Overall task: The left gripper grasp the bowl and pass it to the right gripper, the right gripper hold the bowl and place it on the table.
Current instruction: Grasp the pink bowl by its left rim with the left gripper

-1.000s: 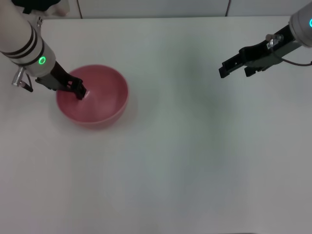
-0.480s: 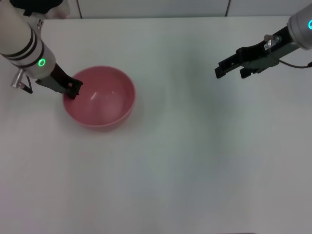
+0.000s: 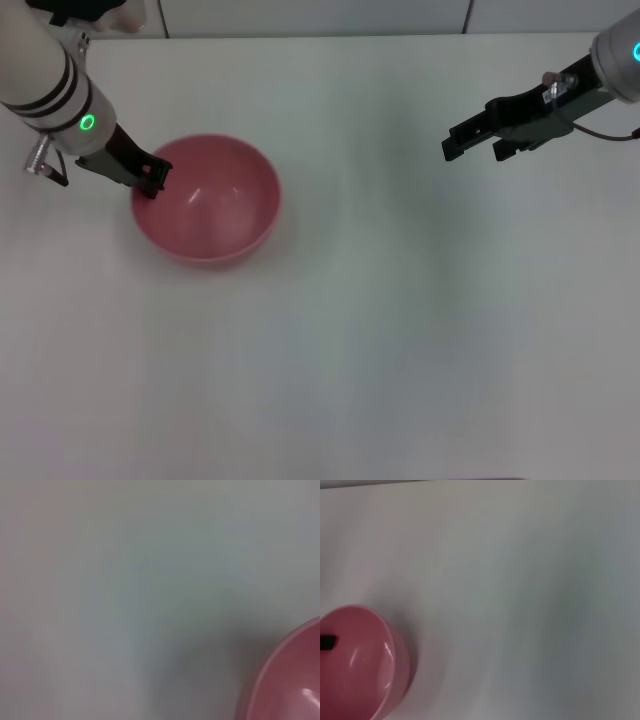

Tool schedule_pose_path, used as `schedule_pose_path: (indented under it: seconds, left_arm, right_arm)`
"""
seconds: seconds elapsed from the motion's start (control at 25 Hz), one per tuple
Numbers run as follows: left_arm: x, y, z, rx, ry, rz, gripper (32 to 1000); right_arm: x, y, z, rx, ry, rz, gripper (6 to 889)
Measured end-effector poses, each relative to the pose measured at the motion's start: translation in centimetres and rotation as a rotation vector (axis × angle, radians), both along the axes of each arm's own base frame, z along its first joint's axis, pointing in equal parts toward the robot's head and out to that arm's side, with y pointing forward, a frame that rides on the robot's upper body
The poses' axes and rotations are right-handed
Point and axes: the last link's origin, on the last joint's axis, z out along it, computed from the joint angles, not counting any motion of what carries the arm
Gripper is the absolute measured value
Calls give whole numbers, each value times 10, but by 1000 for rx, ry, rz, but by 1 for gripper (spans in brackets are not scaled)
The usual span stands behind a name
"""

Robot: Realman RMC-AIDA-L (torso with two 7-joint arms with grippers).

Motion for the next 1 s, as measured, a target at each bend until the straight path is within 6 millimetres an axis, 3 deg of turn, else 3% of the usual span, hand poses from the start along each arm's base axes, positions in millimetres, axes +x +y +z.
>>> schedule_pose_path:
  seconds: [1.0]
  left_arm:
    - [39, 2, 19, -24, -131, 16, 65]
  right_arm:
    - [9, -1, 4, 29, 34, -16, 822]
